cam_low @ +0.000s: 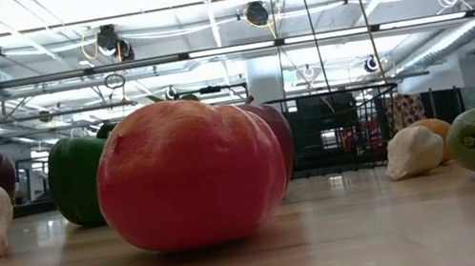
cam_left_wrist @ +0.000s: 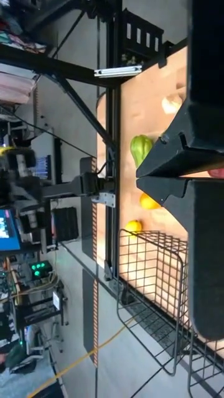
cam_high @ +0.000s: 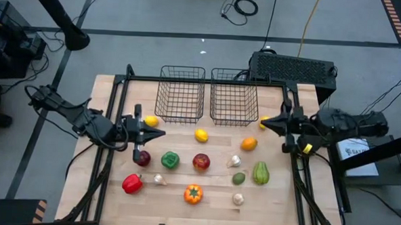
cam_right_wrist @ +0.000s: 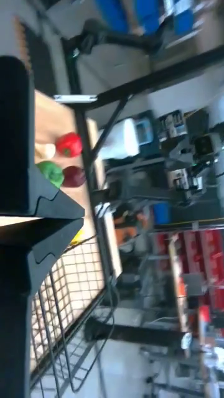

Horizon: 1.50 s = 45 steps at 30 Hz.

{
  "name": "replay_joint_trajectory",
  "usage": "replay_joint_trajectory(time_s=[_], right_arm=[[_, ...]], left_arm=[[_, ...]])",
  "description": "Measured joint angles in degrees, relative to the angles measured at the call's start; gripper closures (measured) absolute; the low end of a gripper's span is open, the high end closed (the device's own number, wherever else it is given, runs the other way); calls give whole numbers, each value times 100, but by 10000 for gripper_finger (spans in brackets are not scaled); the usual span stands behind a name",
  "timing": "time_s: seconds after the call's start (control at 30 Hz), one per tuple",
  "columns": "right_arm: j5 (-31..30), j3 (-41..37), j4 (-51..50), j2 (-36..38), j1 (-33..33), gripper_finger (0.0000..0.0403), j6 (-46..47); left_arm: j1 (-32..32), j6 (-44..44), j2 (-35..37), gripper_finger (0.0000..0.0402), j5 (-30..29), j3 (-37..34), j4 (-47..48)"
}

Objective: Sort produce into baskets
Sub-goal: Put the red apple into the right wire basket

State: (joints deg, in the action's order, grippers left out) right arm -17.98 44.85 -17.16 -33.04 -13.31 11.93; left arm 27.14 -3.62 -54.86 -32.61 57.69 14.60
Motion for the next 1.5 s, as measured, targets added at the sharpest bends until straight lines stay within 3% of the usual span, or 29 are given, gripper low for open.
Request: replay_joint_trajectory(time_s=[0.1,0.23,0.4,0.67,1.2,1.5], right_arm=[[-9,528,-429,-784,-126,403,87],[-143,537,-278,-1702,-489,403,401],[-820,537,189,-2860,-985,403,776],[-924,537,1187,-4339,-1150,401,490],[-531,543,2704,-5873,-836,343,-180],[129,543,3159,-6248,-355,315,-314]], left_arm=[[0,-11,-146,396,-36,0,6],[51,-50,-402,396,-48,0,8],[208,-56,-671,396,-45,0,-162],[264,-642,-1111,396,-36,0,-182],[260,-658,-1527,369,-23,2,-160],[262,-739,-1527,367,237,2,-97]])
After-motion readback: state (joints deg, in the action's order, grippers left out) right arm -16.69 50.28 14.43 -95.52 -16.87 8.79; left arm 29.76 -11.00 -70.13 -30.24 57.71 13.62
